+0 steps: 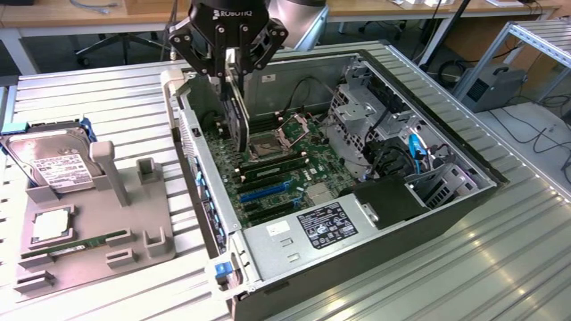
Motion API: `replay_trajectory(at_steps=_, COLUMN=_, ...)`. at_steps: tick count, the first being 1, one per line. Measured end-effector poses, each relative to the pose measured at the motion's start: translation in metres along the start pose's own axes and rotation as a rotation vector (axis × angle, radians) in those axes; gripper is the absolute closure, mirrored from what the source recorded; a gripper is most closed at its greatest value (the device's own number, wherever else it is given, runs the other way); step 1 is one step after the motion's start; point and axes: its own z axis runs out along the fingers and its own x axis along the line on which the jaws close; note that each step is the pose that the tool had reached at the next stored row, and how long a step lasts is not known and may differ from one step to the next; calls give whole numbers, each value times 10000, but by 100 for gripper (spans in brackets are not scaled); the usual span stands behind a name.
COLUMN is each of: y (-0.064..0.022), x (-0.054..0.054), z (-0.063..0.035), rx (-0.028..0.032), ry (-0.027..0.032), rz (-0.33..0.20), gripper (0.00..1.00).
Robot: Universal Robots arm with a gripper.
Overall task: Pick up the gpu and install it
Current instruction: 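Pick up the gpu and move the gpu toward the slot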
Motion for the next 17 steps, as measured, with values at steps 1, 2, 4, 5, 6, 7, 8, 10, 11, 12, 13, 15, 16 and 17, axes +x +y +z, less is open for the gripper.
replay_trajectory(at_steps=1, y=0, x=-3, z=2, rx=0, ry=0, rz=0, gripper=73)
replay_trajectory(at_steps=2, y=0, x=-5, z=4, rx=0, ry=0, rz=0, gripper=73)
replay_trajectory(at_steps=4, y=1, x=-10, z=9, rx=0, ry=1, rz=0, gripper=73)
replay_trajectory(at_steps=5, y=1, x=-13, z=12, rx=0, ry=0, rz=0, gripper=73)
replay_trajectory(at_steps=6, y=1, x=-15, z=14, rx=0, ry=1, rz=0, gripper=73)
replay_trajectory(at_steps=7, y=2, x=-22, z=22, rx=0, ry=0, rz=0, gripper=73)
replay_trajectory(at_steps=8, y=2, x=-29, z=29, rx=0, ry=0, rz=0, gripper=73)
replay_trajectory(at_steps=10, y=3, x=-48, z=50, rx=0, ry=0, rz=-1, gripper=73)
replay_trajectory(at_steps=11, y=4, x=-55, z=58, rx=0, ry=0, rz=0, gripper=73)
replay_trajectory(at_steps=12, y=4, x=-62, z=63, rx=1, ry=1, rz=-1, gripper=73)
replay_trajectory(at_steps=13, y=5, x=-76, z=74, rx=0, ry=1, rz=0, gripper=73)
replay_trajectory(at_steps=15, y=8, x=-114, z=103, rx=0, ry=0, rz=0, gripper=73)
replay_trajectory(at_steps=16, y=9, x=-127, z=114, rx=0, ry=0, rz=0, gripper=73)
replay_trajectory(at_steps=17, y=10, x=-132, z=121, rx=0, ry=1, rz=0, gripper=73)
